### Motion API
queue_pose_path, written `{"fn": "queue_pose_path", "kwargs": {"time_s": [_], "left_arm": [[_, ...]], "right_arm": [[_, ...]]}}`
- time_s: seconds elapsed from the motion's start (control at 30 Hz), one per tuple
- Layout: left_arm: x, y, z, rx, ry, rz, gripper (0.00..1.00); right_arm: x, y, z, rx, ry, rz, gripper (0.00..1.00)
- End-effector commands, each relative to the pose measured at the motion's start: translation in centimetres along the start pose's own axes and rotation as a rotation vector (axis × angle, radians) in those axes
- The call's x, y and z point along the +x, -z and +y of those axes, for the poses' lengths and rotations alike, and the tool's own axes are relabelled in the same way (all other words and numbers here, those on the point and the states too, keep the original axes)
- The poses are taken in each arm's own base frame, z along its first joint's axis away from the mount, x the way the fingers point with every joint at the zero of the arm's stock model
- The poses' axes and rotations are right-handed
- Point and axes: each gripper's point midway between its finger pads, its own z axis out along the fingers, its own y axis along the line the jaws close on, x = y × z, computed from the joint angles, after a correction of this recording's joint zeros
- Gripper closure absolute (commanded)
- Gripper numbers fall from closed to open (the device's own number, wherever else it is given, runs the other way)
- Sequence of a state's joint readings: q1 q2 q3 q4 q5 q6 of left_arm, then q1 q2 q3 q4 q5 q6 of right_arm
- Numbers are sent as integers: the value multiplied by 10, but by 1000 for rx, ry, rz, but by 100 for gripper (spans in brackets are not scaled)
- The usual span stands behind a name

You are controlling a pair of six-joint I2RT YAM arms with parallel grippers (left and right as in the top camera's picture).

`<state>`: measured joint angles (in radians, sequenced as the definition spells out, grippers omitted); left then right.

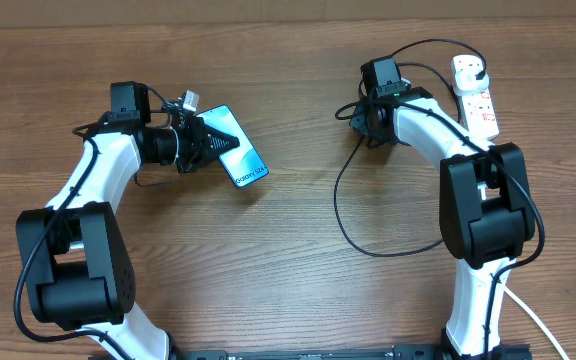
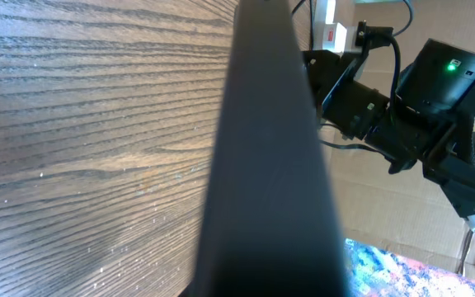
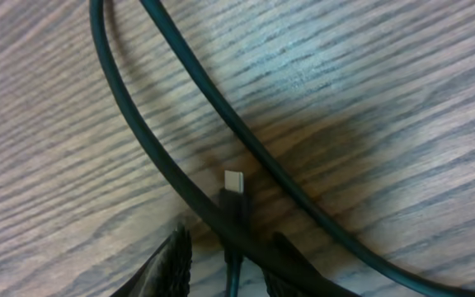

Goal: Plug charger to phone and switch on socket
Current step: 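Lower the right gripper onto the black cable's USB-C plug and grasp it, then lift the cable plug with the right gripper toward the phone's bottom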

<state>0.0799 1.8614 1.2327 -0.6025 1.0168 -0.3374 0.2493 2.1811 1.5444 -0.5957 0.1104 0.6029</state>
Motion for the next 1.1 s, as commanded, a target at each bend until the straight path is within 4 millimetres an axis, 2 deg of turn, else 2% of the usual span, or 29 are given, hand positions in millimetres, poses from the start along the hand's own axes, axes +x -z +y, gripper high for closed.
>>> {"fn": "queue_pose_path", "kwargs": {"time_s": [0.0,0.1,0.17,0.3,0.5,0.7,0.8,0.9,1.07], "left_arm": [[0,0,-6,30,-1,7,96],[0,0,-6,31,-1,8,96],[0,0,-6,31,-1,8,96],[0,0,-6,30,-2,7,96],[0,0,-6,31,-3,7,96],[0,0,-6,31,-3,6,96],[0,0,-6,31,-3,6,96],[0,0,-10,51,13,12,96],[-2,5,-43,230,-80,31,96]], "right_arm": [[12,-18,-7,24,2,38,71],[19,-25,-7,18,3,66,73],[21,-27,-6,11,2,76,78],[23,-27,-3,5,7,81,79],[24,-26,-3,6,7,82,96],[28,-24,-2,-4,18,107,96],[31,-15,7,-55,14,147,96],[36,3,29,-187,68,202,96],[49,55,66,-429,135,302,96]]}}
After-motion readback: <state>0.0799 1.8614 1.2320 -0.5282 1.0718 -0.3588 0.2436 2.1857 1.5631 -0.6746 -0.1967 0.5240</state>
